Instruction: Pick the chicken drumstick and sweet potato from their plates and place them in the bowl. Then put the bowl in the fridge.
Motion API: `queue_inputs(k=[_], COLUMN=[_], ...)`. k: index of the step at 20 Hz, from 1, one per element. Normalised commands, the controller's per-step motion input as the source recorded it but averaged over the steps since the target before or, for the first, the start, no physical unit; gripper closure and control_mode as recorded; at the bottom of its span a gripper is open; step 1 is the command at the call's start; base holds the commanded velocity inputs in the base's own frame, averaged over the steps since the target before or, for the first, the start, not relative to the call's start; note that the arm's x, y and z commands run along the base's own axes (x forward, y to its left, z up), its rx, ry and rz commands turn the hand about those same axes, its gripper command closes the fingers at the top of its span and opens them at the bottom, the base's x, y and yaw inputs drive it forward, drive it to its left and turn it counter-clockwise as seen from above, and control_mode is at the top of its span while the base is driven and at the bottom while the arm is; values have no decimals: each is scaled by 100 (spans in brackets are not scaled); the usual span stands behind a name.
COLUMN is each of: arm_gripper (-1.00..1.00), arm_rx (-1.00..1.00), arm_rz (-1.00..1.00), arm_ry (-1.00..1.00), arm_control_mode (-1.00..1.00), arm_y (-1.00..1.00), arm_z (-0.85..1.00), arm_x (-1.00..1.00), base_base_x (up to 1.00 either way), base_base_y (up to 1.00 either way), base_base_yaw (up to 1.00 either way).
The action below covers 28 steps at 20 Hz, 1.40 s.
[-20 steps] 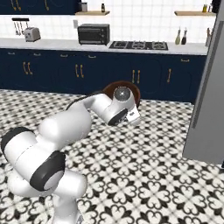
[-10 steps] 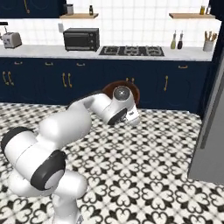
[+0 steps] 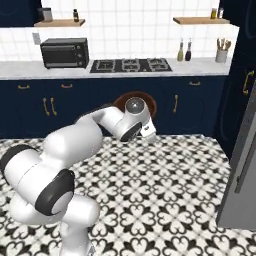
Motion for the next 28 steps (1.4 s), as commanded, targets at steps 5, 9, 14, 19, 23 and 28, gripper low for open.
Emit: queue_inputs(k=[5,9,14,19,23,28], arm_gripper=[100,100,100,100,100,100], arm_rx=[0,0,0,0,0,0], arm_rz=[0,0,0,0,0,0], arm_ry=[0,0,0,0,0,0], arm_control_mode=[100,100,100,100,100,100], arm_y=[0,0,0,0,0,0], arm_z=[0,0,0,0,0,0], arm_x=[0,0,0,0,0,0], base_base_x=[100,100,100,100,100,98], base_base_y=[53,63,83,100,100,100], base_base_yaw=[-53,-62,-59,-55,-64,-61])
